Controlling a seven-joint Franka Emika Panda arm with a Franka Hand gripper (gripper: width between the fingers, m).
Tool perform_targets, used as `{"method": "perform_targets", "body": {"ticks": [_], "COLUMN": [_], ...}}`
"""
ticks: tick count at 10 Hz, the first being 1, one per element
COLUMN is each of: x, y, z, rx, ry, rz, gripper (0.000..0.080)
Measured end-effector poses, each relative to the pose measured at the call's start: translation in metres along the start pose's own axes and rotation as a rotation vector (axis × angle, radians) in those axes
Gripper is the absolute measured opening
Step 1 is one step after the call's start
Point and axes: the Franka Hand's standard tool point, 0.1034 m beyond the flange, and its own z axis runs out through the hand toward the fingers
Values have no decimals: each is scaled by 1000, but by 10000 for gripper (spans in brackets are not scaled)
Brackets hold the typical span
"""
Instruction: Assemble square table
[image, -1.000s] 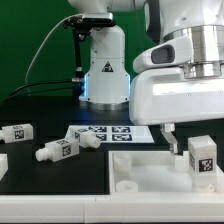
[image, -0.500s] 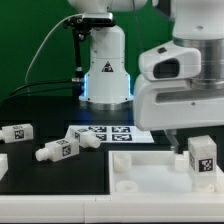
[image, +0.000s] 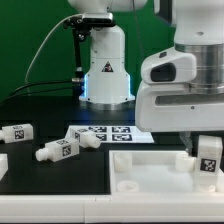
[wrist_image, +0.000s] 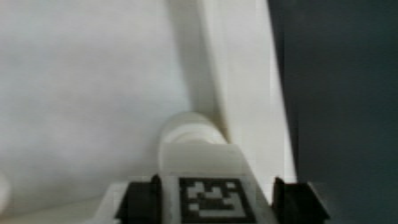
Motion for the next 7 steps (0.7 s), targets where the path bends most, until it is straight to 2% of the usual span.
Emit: {"method": "perform_targets", "body": {"ticks": [2, 4, 5, 7], "x": [0, -15, -16, -13], "y": [-2, -6, -9, -13], "z": [1, 6, 7, 7], "rx": [5, 32, 57, 140], "ry": [20, 99, 111, 102], "rz": [156, 419, 550, 826], "gripper": [291, 291, 288, 287]}}
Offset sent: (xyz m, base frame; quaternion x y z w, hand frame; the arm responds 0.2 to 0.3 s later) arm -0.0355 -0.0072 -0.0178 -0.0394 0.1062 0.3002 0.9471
